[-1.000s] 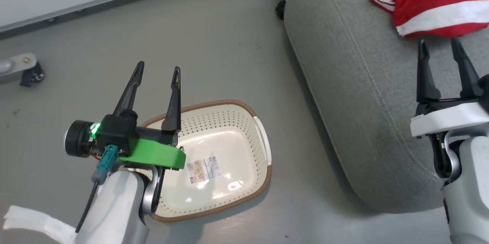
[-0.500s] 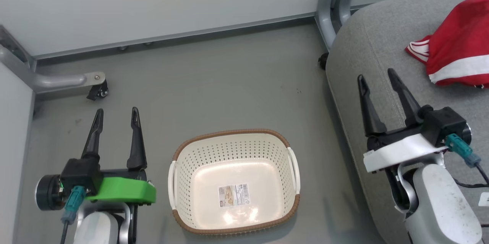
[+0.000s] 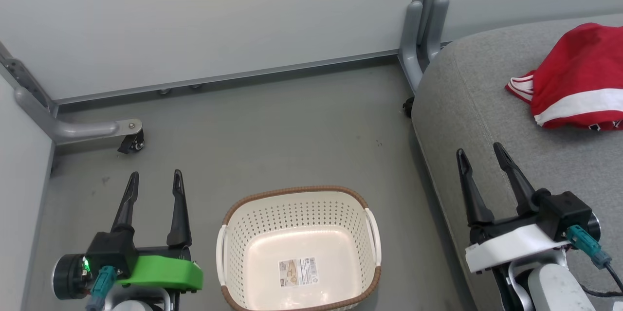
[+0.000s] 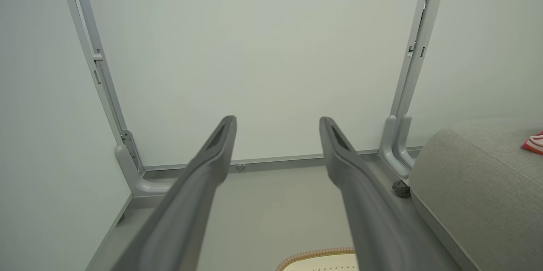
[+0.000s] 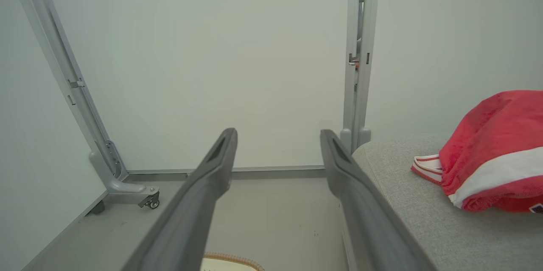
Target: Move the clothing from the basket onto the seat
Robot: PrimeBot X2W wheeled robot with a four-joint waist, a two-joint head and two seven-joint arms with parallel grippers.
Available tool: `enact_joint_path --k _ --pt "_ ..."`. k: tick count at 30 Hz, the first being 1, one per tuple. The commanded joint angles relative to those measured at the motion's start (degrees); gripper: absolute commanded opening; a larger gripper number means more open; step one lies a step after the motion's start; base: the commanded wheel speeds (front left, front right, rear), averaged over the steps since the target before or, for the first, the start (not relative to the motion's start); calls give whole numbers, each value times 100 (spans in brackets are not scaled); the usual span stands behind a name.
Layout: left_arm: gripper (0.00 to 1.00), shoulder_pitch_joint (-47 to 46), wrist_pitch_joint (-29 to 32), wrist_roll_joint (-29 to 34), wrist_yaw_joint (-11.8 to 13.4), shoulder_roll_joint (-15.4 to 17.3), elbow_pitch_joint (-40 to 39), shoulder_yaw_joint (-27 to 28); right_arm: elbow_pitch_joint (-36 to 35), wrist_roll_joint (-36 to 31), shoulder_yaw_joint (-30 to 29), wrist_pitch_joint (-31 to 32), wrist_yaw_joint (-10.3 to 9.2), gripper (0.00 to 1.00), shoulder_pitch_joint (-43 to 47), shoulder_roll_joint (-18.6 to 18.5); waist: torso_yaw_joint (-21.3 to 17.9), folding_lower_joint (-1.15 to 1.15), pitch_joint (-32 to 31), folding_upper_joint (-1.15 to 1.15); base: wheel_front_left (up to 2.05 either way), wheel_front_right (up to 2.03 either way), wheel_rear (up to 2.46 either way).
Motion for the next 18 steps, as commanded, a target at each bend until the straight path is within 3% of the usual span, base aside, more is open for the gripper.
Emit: enact_joint_path --k 1,18 --pt "100 118 -1 67 -14 -20 -14 22 -63 -24 -26 1 -4 100 151 5 -38 0 -83 0 0 0 0" --pt "100 282 -1 108 -106 -81 43 46 -189 -8 -78 0 -4 100 570 60 -71 0 -243 0 0 0 0"
